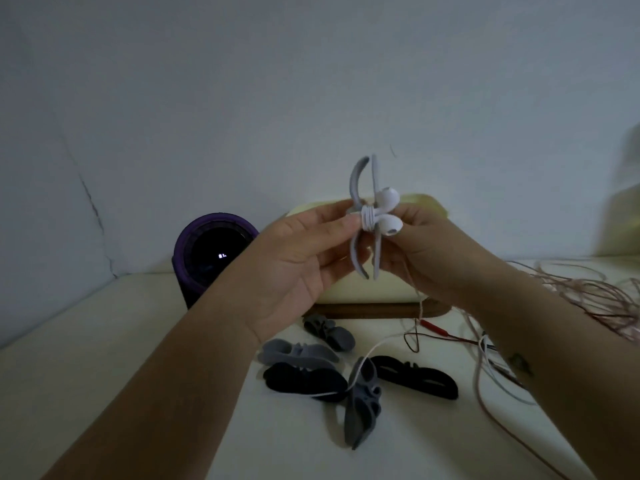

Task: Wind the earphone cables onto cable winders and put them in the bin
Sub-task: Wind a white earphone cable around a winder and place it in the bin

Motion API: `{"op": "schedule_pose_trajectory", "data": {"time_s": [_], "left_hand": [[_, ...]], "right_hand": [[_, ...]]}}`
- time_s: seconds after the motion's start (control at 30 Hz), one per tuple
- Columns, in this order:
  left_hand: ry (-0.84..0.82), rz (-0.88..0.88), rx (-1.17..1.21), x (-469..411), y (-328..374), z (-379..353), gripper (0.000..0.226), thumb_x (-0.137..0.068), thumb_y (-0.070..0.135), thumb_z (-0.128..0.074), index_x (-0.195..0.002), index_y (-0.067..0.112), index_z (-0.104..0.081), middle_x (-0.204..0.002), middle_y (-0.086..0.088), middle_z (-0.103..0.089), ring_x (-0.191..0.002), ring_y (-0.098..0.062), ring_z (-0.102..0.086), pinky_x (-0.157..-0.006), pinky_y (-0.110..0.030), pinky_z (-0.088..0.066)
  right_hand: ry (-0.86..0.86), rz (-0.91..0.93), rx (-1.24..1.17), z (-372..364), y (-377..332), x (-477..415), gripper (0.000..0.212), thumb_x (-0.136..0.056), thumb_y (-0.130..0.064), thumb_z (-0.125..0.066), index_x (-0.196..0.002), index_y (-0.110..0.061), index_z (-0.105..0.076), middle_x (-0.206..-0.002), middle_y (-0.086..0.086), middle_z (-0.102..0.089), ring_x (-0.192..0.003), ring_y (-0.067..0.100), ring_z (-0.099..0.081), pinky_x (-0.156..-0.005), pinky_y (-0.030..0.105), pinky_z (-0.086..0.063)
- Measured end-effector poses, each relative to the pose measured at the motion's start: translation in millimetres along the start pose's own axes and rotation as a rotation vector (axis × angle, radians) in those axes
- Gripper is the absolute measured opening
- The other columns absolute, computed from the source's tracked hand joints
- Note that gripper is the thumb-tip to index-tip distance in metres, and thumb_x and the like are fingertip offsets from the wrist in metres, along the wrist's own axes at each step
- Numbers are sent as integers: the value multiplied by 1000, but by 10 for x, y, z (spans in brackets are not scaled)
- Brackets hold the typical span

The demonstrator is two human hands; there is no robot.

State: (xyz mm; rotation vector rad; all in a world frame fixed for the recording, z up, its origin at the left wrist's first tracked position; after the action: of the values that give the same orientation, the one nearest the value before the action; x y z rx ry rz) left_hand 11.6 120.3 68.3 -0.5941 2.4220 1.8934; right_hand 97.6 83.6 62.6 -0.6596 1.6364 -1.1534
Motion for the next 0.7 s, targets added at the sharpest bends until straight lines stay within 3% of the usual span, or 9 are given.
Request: {"op": "schedule_pose_trajectory", "data": {"time_s": [0.07, 0.13, 0.27, 0.33, 0.4, 0.53, 0.63, 0.7], "left_hand": [[71, -12, 90, -8, 10, 93, 30, -73, 10, -60, -99, 1, -72, -100, -12, -73, -87, -18, -70, -84, -29, -56], [161, -21, 149, -6, 9, 221, 28, -70, 8, -60, -94, 2, -72, -96, -12, -74, -85, -17, -72, -79, -28, -59], [332, -31, 256, 28, 6, 557, 18, -67, 9, -65, -79, 5, -77, -95, -9, -75, -84, -16, -73, -74, -28, -60], [417, -6, 168, 52, -16, 701, 10, -69, 15, -68, -70, 15, -78, -90, -2, -76, -80, -9, -72, -74, -24, -57], [487, 10, 91, 72, -25, 805, 12, -79, 17, -68, -70, 19, -75, -84, 4, -75, -74, -4, -68, -73, -20, -53], [480, -14, -24, 75, -9, 767, 7, -84, 19, -66, -81, 20, -72, -81, 8, -74, -79, -5, -65, -82, -24, -50], [485, -85, -351, 54, 55, 714, 12, -80, 21, -71, -92, 22, -70, -90, 7, -75, -89, -9, -68, -93, -35, -52], [512, -143, -558, 59, 134, 681, 14, -79, 21, -74, -90, 26, -67, -86, 7, -74, -86, -10, -69, -90, -39, -55]], "right_hand": [[76, -11, 187, -22, 53, 30, 27, -93, -31, -57, -72, -17, -69, -67, 5, -53, -59, 22, -36, -67, 29, -37], [109, 7, 415, -56, 6, 70, 34, -98, -29, -46, -72, -16, -64, -55, -9, -53, -48, 8, -36, -52, 21, -32], [-19, 27, 891, -297, -85, 122, 30, -99, -26, -44, -95, -13, -70, -65, -5, -60, -43, -2, -45, -47, 11, -35], [-63, 51, 1008, -405, -110, 158, 29, -98, -25, -46, -103, -10, -71, -61, -9, -62, -49, -8, -48, -54, 9, -37], [-45, 86, 1062, -424, -205, 176, 27, -98, -25, -46, -105, -14, -70, -50, -28, -54, -53, -13, -48, -58, 8, -37], [-19, 149, 1147, -408, -362, 204, 28, -97, -27, -47, -102, -15, -72, -47, -9, -44, -55, -9, -48, -57, 11, -37], [-53, 171, 1200, -474, -411, 232, 27, -96, -30, -49, -89, -17, -71, -49, -7, -44, -54, -3, -47, -55, 13, -37], [-18, 201, 1214, -426, -512, 225, 21, -94, -31, -53, -80, -24, -67, -53, -11, -49, -57, -6, -50, -57, 11, -39]]}}
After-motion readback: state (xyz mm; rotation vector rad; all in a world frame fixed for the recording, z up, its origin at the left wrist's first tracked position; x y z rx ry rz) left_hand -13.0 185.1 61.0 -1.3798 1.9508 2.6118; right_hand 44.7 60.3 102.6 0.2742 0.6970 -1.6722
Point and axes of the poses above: each hand's wrist, its own x-axis away from the middle knuckle, its own z-axis out of the back of the hand, y = z × x, the point moved 10 cm from there along -x, towards the middle knuckle
